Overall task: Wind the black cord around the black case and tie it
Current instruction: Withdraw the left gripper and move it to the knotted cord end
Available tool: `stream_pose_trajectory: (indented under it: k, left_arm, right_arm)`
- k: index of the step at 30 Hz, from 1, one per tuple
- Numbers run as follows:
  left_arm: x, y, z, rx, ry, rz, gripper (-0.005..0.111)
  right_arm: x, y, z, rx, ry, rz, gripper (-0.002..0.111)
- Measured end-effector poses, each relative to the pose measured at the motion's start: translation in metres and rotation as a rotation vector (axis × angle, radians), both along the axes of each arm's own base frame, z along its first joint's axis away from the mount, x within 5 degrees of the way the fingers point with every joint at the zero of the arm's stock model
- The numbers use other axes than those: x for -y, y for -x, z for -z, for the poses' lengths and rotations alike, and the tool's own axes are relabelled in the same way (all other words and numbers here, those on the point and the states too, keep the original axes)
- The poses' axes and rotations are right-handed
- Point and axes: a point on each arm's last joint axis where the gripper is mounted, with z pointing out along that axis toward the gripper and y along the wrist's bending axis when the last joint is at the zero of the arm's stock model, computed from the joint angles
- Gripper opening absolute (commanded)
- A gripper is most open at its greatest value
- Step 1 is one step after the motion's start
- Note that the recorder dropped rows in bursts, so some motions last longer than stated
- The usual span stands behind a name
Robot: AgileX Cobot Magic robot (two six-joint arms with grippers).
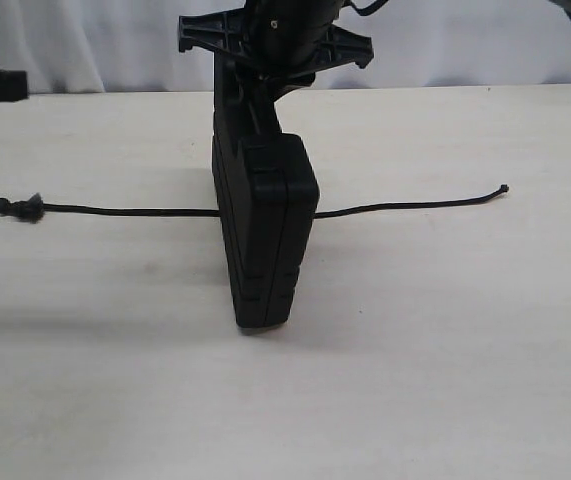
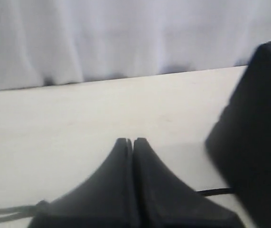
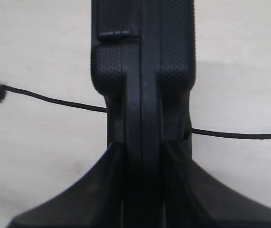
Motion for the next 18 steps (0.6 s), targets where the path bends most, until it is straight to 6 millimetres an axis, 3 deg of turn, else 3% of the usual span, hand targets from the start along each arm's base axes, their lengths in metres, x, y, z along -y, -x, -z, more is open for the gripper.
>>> stream_pose_trajectory:
  k: [5,8,13,15,18]
  left_arm:
    - [-0.034,-0.023,-0.004,-0.212,-0.167,-0.053,0.0]
    - [-0.044,-0.042,0.011,-0.405,-0.32,0.044,0.0]
    - [-0.048,-0.073,0.051,-0.693,-0.567,0.368,0.001]
    - [-0.048,-0.084,0.065,-0.712,-0.609,0.435,0.008]
    - [-0.048,-0.097,0.083,-0.688,-0.66,0.497,0.032]
  right_arm:
    - [0.0,0.0,0.0,0.0,0.0,-0.001,0.004]
    - [0.0,0.0,0.0,0.0,0.0,-0.001,0.004]
    - [0.0,0.0,0.0,0.0,0.0,-0.001,0.004]
    - [0.0,0.0,0.0,0.0,0.0,-0.001,0.004]
    - [0.0,0.0,0.0,0.0,0.0,-0.001,0.004]
